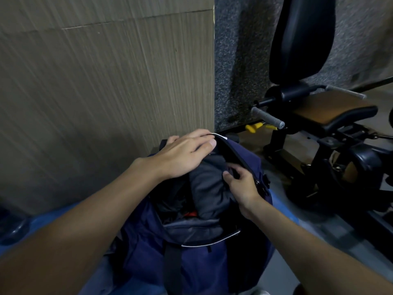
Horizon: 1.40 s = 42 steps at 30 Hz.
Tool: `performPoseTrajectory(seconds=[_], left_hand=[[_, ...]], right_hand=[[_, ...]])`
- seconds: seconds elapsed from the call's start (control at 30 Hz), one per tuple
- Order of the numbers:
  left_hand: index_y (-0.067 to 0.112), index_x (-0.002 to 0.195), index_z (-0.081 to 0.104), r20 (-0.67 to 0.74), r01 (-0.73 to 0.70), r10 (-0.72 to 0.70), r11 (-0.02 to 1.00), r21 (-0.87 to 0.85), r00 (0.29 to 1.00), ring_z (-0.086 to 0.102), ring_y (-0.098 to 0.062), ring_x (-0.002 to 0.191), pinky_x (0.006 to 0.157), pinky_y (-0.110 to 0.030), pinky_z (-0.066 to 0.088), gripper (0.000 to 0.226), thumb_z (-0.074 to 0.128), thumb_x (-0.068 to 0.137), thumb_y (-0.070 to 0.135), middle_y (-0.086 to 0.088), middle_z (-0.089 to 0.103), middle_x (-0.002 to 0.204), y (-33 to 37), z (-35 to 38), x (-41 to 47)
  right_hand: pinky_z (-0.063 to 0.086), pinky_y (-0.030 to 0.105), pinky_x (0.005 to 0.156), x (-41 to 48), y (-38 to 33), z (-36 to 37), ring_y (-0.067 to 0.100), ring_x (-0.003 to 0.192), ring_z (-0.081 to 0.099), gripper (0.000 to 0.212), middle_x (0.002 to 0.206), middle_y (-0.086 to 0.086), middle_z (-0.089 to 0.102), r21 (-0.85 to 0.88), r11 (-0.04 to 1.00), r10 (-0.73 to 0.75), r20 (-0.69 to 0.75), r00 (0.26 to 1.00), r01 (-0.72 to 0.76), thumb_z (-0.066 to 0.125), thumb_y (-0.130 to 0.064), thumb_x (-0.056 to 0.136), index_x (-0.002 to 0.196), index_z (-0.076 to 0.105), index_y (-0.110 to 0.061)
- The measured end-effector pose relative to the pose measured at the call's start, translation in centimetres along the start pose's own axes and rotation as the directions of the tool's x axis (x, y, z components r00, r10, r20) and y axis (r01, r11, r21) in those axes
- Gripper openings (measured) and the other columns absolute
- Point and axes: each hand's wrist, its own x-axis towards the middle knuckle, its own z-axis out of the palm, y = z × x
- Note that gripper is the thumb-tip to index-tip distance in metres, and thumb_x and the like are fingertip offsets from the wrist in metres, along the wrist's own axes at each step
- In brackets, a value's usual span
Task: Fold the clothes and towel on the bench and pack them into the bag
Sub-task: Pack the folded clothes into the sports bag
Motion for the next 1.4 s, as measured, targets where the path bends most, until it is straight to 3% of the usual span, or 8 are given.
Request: performPoseTrajectory(seconds=[0.23, 0.4, 0.6, 0.73, 0.8, 1.0, 1.17, 1.4], left_hand=[[0.051, 0.129, 0.044, 0.03, -0.015, 0.016, 0.999, -0.042, 0.999, 0.034, 0.012, 0.13, 0.118, -0.051, 0.018, 0.061, 0.009, 0.084, 0.072, 0.045, 0.034, 0.129, -0.4, -0.2, 0.0], [0.051, 0.131, 0.042, 0.039, -0.001, 0.003, 0.999, -0.044, 0.999, 0.028, 0.019, 0.125, 0.117, -0.052, 0.016, 0.06, 0.009, 0.084, 0.071, 0.046, 0.03, 0.126, -0.7, -0.3, -0.1], [0.039, 0.142, 0.047, 0.038, -0.005, 0.005, 1.0, -0.01, 0.999, 0.028, 0.012, 0.131, 0.118, -0.053, 0.015, 0.072, 0.011, 0.087, 0.069, 0.038, 0.029, 0.133, -0.8, -0.2, -0.2], [0.034, 0.147, 0.044, 0.055, 0.005, -0.005, 1.0, 0.009, 0.998, 0.028, 0.006, 0.138, 0.118, -0.053, 0.013, 0.06, 0.019, 0.098, 0.059, 0.033, 0.029, 0.141, -0.6, -0.2, -0.5], [0.033, 0.148, 0.042, 0.058, 0.007, -0.008, 1.0, 0.024, 0.998, 0.027, 0.004, 0.14, 0.118, -0.053, 0.012, 0.06, 0.021, 0.098, 0.058, 0.028, 0.029, 0.15, -0.6, -0.1, -0.6], [0.034, 0.149, 0.04, 0.057, -0.02, 0.016, 0.998, 0.061, 0.998, 0.026, 0.002, 0.142, 0.118, -0.054, 0.013, 0.06, 0.023, 0.098, 0.061, 0.025, 0.028, 0.154, -1.4, 0.3, -0.4], [0.034, 0.149, 0.04, 0.058, -0.028, 0.024, 0.997, 0.072, 0.998, 0.026, 0.001, 0.143, 0.118, -0.053, 0.015, 0.079, 0.015, 0.086, 0.074, 0.024, 0.027, 0.156, -1.9, 0.8, 0.0], [0.032, 0.152, 0.035, 0.11, -0.075, 0.059, 0.987, 0.145, 0.992, 0.028, -0.003, 0.142, 0.118, -0.053, 0.015, 0.078, 0.046, 0.082, 0.066, 0.021, 0.023, 0.157, -1.8, 0.7, -0.4]], right_hand=[[0.043, 0.033, 0.105, 1.6, 0.6, 1.2, 0.023, 0.115, 0.057, 0.032, 0.123, 0.01, 0.063, -0.061, 0.997, 0.052, -0.064, 0.997, -0.056, 0.062, -0.015, 0.095, 0.126, 0.059, -0.014], [0.038, 0.028, 0.105, 1.4, -0.3, 1.4, 0.028, 0.125, 0.053, 0.049, 0.132, 0.01, 0.06, -0.355, 0.935, -0.032, -0.03, 0.999, 0.019, 0.063, -0.021, 0.092, 0.139, 0.05, -0.014], [0.029, 0.047, 0.106, -2.1, -0.4, 1.5, 0.039, 0.128, 0.037, 0.062, 0.138, 0.018, 0.041, -0.821, 0.565, -0.192, -0.043, 0.98, 0.074, 0.053, -0.039, 0.091, 0.145, 0.031, -0.022], [0.025, 0.051, 0.11, -2.8, 0.6, 1.7, 0.027, 0.14, 0.025, 0.056, 0.154, 0.004, 0.031, -0.853, 0.367, -0.46, 0.182, 0.869, 0.372, 0.044, -0.047, 0.089, 0.142, 0.04, -0.031], [0.015, 0.053, 0.115, -2.0, 0.6, 1.8, 0.024, 0.148, 0.01, 0.056, 0.159, -0.001, 0.023, -0.841, 0.313, -0.383, 0.312, 0.87, 0.44, 0.037, -0.054, 0.092, 0.145, 0.037, -0.035], [0.012, 0.057, 0.115, 0.8, 1.3, 0.8, 0.031, 0.148, -0.002, 0.082, 0.163, -0.005, -0.006, -0.849, 0.458, 0.0, 0.296, 0.955, 0.263, 0.049, -0.074, 0.082, 0.151, 0.015, -0.045], [0.017, 0.053, 0.116, 1.7, 2.5, 0.5, 0.033, 0.147, 0.003, 0.096, 0.163, -0.005, -0.006, -0.832, 0.489, 0.01, 0.306, 0.952, 0.262, 0.055, -0.076, 0.077, 0.153, 0.007, -0.043], [0.016, 0.05, 0.117, 2.8, 3.2, 0.3, 0.035, 0.148, 0.005, 0.111, 0.163, -0.004, -0.007, -0.805, 0.542, 0.042, 0.31, 0.95, 0.239, 0.061, -0.077, 0.072, 0.155, 0.0, -0.037]])
